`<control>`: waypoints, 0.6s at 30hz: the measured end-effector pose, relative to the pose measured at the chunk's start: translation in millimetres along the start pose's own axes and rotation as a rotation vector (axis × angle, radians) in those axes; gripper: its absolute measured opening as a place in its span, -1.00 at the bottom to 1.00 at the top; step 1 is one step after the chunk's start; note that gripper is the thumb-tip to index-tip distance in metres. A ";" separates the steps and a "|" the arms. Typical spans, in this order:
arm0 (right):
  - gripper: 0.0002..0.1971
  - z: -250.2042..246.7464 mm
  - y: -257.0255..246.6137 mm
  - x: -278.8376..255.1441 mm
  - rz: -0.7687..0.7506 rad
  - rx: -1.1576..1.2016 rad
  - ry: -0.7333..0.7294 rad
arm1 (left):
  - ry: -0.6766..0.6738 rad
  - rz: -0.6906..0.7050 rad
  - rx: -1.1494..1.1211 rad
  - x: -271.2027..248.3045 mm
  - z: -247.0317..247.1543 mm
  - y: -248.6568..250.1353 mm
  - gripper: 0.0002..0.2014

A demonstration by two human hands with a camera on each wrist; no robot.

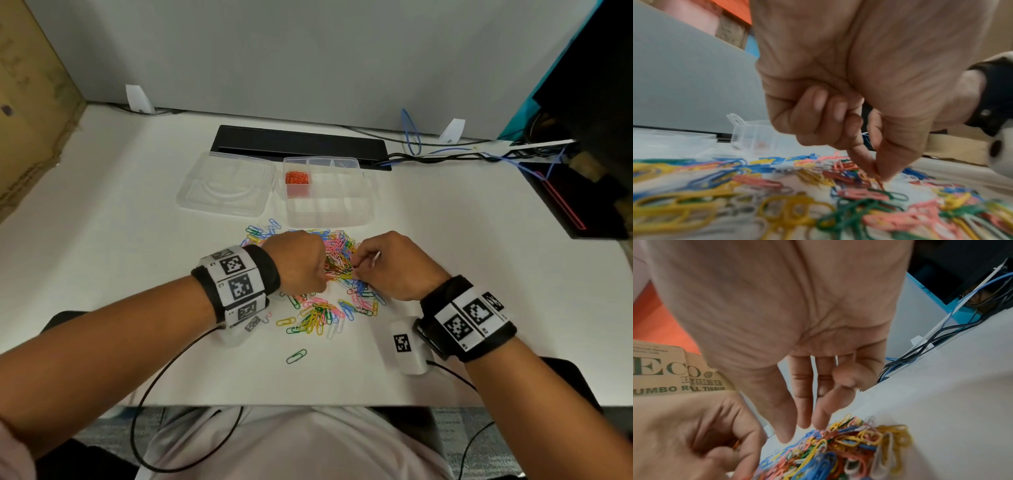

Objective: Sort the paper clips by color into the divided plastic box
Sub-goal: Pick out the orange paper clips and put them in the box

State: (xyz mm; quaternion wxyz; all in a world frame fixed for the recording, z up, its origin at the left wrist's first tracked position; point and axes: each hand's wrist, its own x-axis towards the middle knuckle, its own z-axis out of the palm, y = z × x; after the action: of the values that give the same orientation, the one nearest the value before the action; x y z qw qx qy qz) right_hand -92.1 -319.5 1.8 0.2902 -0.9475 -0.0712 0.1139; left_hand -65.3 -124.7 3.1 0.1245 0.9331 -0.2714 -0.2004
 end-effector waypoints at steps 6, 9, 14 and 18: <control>-0.86 10.3 -18.9 -2.0 -0.111 -0.053 -0.063 | 0.065 -0.087 -0.381 -9.1 -14.1 -22.6 -0.79; -0.90 19.2 -31.0 4.3 -0.112 -0.142 -0.130 | 0.061 -0.182 -0.733 -13.5 -17.0 -28.3 -0.78; -0.92 24.3 -41.3 13.6 -0.077 -0.313 -0.192 | -0.061 -0.320 -1.309 -19.7 -8.7 -30.7 -0.74; -0.89 22.7 -43.2 13.4 -0.086 -0.390 -0.166 | -0.157 -0.320 -1.570 -20.6 -4.4 -30.6 -0.73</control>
State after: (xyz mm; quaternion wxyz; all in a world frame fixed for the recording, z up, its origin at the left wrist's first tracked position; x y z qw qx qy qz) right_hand -87.9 -269.2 5.7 0.0990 -0.9691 -0.1558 0.1634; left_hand -65.3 -87.5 2.8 0.6945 0.5840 0.0778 -0.4130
